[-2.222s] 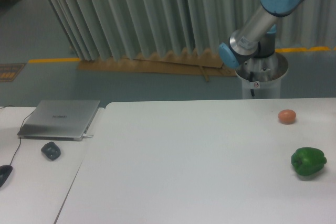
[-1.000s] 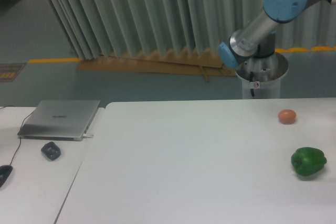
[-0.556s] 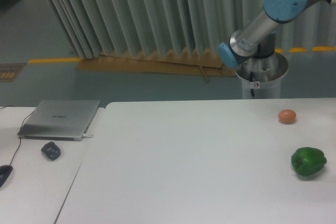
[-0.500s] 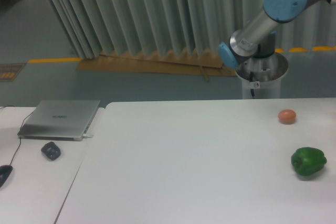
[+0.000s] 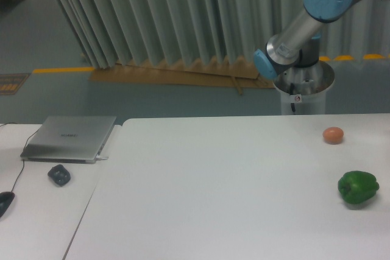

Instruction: Place the red pepper on the table

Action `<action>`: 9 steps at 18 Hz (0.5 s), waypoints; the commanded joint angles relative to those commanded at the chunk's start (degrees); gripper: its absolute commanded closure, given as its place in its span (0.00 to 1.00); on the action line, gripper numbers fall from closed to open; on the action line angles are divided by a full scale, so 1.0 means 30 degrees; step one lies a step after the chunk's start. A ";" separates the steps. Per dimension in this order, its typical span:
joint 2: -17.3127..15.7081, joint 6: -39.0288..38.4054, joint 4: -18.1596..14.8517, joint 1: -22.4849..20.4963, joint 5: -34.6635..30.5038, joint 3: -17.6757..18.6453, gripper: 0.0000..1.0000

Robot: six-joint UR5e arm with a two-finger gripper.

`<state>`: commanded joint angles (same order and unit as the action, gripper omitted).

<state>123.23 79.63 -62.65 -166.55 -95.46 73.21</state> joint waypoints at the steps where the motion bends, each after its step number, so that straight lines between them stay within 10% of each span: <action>1: -0.0234 -0.0029 -0.0382 0.0000 0.0060 0.0029 0.68; 9: -0.2109 -0.0554 -0.3077 0.0556 0.2137 0.0644 0.66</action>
<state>116.90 77.97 -71.88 -164.88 -89.04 75.15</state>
